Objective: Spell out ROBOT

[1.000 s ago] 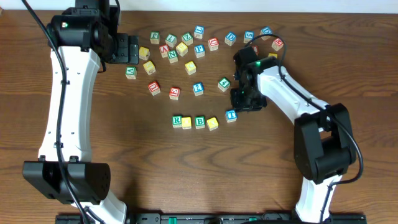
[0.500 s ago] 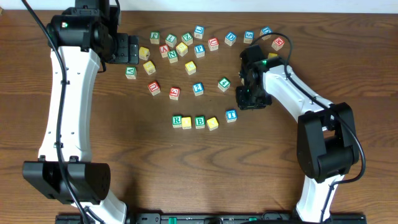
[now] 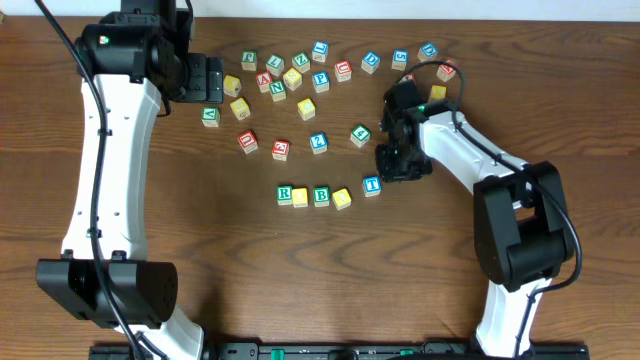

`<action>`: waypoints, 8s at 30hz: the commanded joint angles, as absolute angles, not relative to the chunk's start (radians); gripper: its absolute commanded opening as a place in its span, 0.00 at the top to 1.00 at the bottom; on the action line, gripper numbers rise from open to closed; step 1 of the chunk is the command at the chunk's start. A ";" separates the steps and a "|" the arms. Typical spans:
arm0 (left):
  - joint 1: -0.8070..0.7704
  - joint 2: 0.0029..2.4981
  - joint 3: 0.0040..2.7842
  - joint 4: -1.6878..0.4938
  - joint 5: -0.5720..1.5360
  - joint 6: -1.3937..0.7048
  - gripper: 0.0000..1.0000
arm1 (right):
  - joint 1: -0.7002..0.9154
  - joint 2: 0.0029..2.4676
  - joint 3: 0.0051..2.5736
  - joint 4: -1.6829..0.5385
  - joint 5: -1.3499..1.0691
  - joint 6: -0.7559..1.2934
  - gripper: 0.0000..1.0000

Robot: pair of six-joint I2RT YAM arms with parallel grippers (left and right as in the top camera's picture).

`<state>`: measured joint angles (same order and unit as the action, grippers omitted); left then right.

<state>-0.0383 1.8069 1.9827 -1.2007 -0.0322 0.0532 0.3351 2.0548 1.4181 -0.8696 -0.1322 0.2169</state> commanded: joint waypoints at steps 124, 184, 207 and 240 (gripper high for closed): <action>-0.038 1.810 1.980 -1.204 -0.037 0.063 0.02 | -0.093 0.466 0.453 -0.420 0.002 0.159 0.01; -0.038 1.810 1.980 -1.204 -0.037 0.063 0.02 | -0.097 0.078 0.159 -0.659 0.123 0.159 0.01; -0.038 1.810 1.980 -1.204 -0.037 0.063 0.02 | -0.092 0.012 0.006 -0.061 0.136 0.231 0.01; -0.038 1.810 1.980 -1.204 -0.037 0.063 0.02 | -0.092 0.013 0.006 -0.060 0.136 0.231 0.01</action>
<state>-0.0383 1.8088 1.9823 -1.2011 -0.0322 0.0540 -0.0895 0.0154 0.0067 -0.0566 0.1318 0.2199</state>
